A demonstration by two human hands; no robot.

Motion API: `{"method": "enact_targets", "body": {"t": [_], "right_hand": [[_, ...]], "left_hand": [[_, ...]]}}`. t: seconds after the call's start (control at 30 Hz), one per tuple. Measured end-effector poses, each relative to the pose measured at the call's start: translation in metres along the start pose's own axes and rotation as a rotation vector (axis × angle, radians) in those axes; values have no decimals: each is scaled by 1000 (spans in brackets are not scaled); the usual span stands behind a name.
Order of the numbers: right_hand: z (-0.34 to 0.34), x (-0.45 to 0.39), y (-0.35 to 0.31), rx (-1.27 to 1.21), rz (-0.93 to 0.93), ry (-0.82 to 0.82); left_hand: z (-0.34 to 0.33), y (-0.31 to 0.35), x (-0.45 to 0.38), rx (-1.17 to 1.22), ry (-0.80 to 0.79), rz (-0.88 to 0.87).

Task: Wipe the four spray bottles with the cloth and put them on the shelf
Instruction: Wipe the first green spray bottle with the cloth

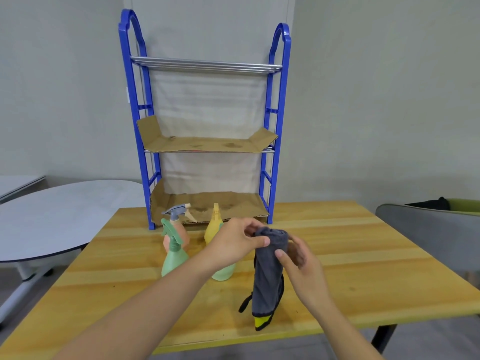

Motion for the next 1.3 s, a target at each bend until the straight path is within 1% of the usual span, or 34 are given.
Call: {"method": "enact_targets", "body": {"t": [0.07, 0.17, 0.23, 0.33, 0.4, 0.47, 0.57, 0.67, 0.73, 0.87, 0.97, 1.03, 1.07, 1.17, 1.2, 1.23, 1.3], "right_hand": [[-3, -1, 6, -43, 2, 29], [-4, -7, 14, 11, 0, 53], [-6, -9, 20, 115, 8, 94], [-16, -5, 15, 249, 58, 197], [-29, -1, 10, 333, 117, 203], [-39, 0, 9, 384, 138, 189], [-44, -4, 13, 284, 106, 219], [-51, -6, 15, 217, 103, 250], [-53, -8, 16, 242, 112, 265], [-51, -11, 13, 241, 138, 311], [-45, -14, 11, 263, 166, 345], [-36, -18, 13, 267, 152, 326], [-31, -20, 13, 281, 131, 302], [-21, -23, 18, 332, 23, 163], [-20, -24, 21, 358, -3, 113], [-19, -24, 24, 398, -18, 74], [-17, -25, 30, 491, -35, 7]], "left_hand": [[2, -3, -2, 5, -29, 2], [4, -9, -5, -13, -63, 11], [6, -12, -7, -20, -35, 27], [7, -14, -12, 30, 61, 69], [8, -11, -16, 69, 106, 88], [8, -5, -20, 71, 103, 96], [6, 4, -22, 12, 66, 107], [7, 6, -27, -59, 84, 133], [9, 5, -30, -37, 85, 147], [12, 3, -31, 83, 48, 176], [13, 6, -29, 107, 18, 168], [20, 5, -25, 105, 6, 182], [28, 2, -24, 45, 40, 177], [57, -12, -28, -433, 208, 180], [62, -18, -30, -538, 228, 206], [64, -23, -32, -604, 215, 241], [58, -34, -36, -723, 135, 325]]}}
Point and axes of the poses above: each hand's wrist, its own x-axis away from the middle knuckle, its own z-axis out of the back of the hand, y = z × x, the point moved 6 cm from there along -x, towards the middle knuckle, and after that the axes turned 7 degrees about -y, right-handed, at the moved point
